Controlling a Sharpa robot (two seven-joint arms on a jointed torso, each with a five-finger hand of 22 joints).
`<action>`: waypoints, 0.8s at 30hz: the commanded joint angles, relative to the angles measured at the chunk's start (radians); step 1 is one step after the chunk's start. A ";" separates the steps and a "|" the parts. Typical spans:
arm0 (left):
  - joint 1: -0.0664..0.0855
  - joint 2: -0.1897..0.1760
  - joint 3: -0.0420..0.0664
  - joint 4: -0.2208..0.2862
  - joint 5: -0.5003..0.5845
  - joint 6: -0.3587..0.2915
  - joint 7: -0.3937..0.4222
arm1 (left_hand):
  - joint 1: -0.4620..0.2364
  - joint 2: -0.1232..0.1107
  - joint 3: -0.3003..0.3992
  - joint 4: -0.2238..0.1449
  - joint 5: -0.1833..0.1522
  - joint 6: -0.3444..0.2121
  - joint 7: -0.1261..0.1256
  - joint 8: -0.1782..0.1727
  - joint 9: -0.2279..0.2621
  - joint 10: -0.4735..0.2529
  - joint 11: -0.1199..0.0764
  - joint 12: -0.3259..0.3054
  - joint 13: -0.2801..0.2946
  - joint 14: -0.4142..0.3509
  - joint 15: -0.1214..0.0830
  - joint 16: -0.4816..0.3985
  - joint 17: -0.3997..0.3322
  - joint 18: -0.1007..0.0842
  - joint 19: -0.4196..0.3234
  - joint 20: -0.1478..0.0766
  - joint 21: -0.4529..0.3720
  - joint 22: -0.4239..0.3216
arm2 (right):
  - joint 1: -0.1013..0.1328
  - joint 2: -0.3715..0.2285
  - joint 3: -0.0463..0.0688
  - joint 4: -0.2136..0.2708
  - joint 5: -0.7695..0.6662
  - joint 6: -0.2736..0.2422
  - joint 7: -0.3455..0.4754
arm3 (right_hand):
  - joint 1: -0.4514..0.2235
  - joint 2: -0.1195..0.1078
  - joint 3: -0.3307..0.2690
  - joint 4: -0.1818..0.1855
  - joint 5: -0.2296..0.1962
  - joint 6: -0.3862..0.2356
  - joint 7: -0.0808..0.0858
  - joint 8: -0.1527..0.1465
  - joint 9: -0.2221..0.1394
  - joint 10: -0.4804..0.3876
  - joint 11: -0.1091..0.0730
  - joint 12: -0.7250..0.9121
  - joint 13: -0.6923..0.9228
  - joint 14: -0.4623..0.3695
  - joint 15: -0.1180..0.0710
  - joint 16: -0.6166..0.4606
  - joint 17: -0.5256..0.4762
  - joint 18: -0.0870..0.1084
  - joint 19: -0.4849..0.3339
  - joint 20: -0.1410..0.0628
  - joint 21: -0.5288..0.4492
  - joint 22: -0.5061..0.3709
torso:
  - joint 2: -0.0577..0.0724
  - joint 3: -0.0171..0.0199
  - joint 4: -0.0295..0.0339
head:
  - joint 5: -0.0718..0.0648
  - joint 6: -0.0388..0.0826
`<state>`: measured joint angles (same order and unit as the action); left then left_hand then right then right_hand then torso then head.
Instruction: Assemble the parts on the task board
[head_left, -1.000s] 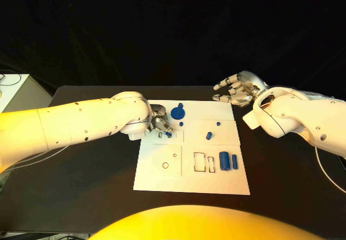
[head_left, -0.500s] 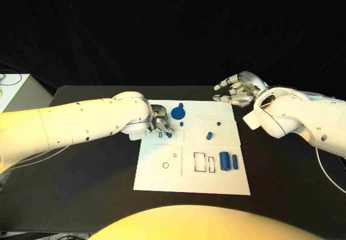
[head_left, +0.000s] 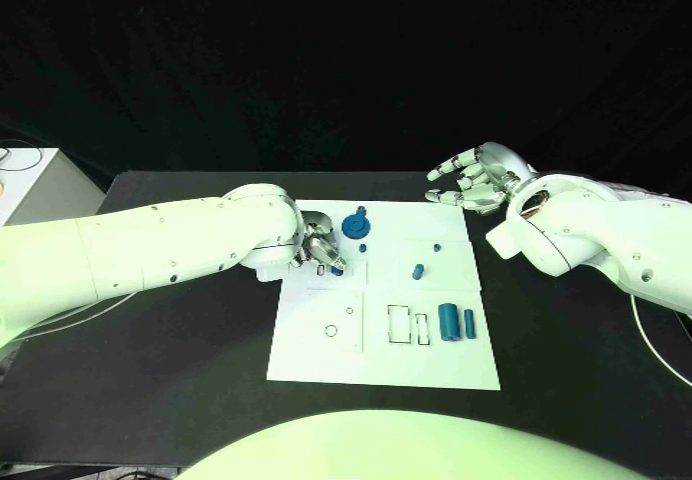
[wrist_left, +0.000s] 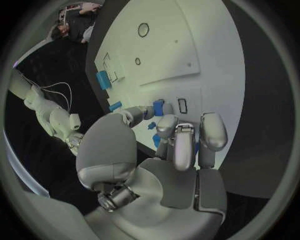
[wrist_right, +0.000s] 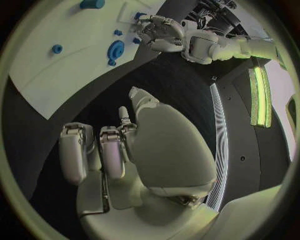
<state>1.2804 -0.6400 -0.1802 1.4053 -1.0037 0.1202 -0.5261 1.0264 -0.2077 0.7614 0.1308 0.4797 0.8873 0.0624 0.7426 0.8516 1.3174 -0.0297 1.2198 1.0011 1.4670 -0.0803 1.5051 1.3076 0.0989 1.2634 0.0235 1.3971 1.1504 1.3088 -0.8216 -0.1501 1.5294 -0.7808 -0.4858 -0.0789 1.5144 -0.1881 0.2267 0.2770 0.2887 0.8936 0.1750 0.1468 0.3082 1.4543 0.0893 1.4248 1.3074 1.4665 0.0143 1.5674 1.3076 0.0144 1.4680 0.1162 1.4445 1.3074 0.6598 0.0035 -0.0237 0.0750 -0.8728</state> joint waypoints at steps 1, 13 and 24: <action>-0.001 0.000 -0.001 0.002 -0.006 0.028 0.004 | 0.000 0.007 0.212 -0.221 0.005 0.017 -0.016 0.004 0.001 0.006 0.000 0.004 0.001 0.069 -0.006 0.006 0.126 -0.005 0.010 0.001 0.004 0.001 | 0.000 0.000 0.000 -0.001 -0.003 0.006 0.008 | -0.008 -0.004 0.005 -0.001 0.000 -0.006 0.000 0.004 0.001 -0.007 -0.001 -0.005 0.137 0.100 -0.001 -0.003 0.248 0.020 0.032 0.000 -0.006 0.171 | 0.000 0.0001 -0.0004 | 0.001 0.000; -0.001 0.006 -0.001 -0.003 -0.007 0.039 0.003 | 0.000 0.007 0.213 -0.222 0.007 0.018 -0.016 0.003 0.002 0.007 0.000 0.004 0.001 0.069 -0.007 0.006 0.125 -0.005 0.010 0.000 0.005 0.002 | 0.000 -0.003 0.000 0.001 -0.003 0.006 0.007 | -0.008 -0.004 0.005 -0.001 0.000 -0.006 0.000 0.004 0.001 -0.007 -0.001 -0.005 0.137 0.100 -0.001 -0.003 0.248 0.020 0.032 0.000 -0.006 0.171 | 0.001 0.0008 -0.0009 | 0.001 0.000; -0.002 0.022 -0.001 -0.014 -0.005 0.051 0.002 | -0.007 0.008 0.209 -0.217 0.007 0.020 -0.017 0.003 0.003 0.013 -0.001 0.010 0.009 0.070 -0.007 0.008 0.130 -0.006 0.010 0.000 0.005 0.003 | 0.000 -0.002 0.000 0.002 -0.003 0.006 0.007 | -0.008 -0.004 0.005 -0.001 0.000 -0.006 0.000 0.004 0.001 -0.007 -0.001 -0.005 0.137 0.100 -0.001 -0.003 0.248 0.020 0.032 0.000 -0.006 0.171 | 0.001 0.0011 -0.0006 | 0.000 0.000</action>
<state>1.2818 -0.6247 -0.1791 1.3885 -1.0066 0.1394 -0.5284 1.0230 -0.2057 0.7588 0.1281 0.4835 0.8977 0.0592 0.7428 0.8559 1.3248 -0.0301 1.2238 1.0094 1.4671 -0.0802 1.5091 1.3075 0.0989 1.2671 0.0198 1.3970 1.1523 1.3088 -0.8240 -0.1501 1.5303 -0.7808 -0.4858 -0.0789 1.5144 -0.1881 0.2266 0.2770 0.2887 0.8937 0.1749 0.1467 0.3081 1.4532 0.0904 1.4248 1.3073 1.4666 0.0143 1.5674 1.3075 0.0144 1.4680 0.1163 1.4445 1.3080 0.6605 0.0048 -0.0241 0.0752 -0.8728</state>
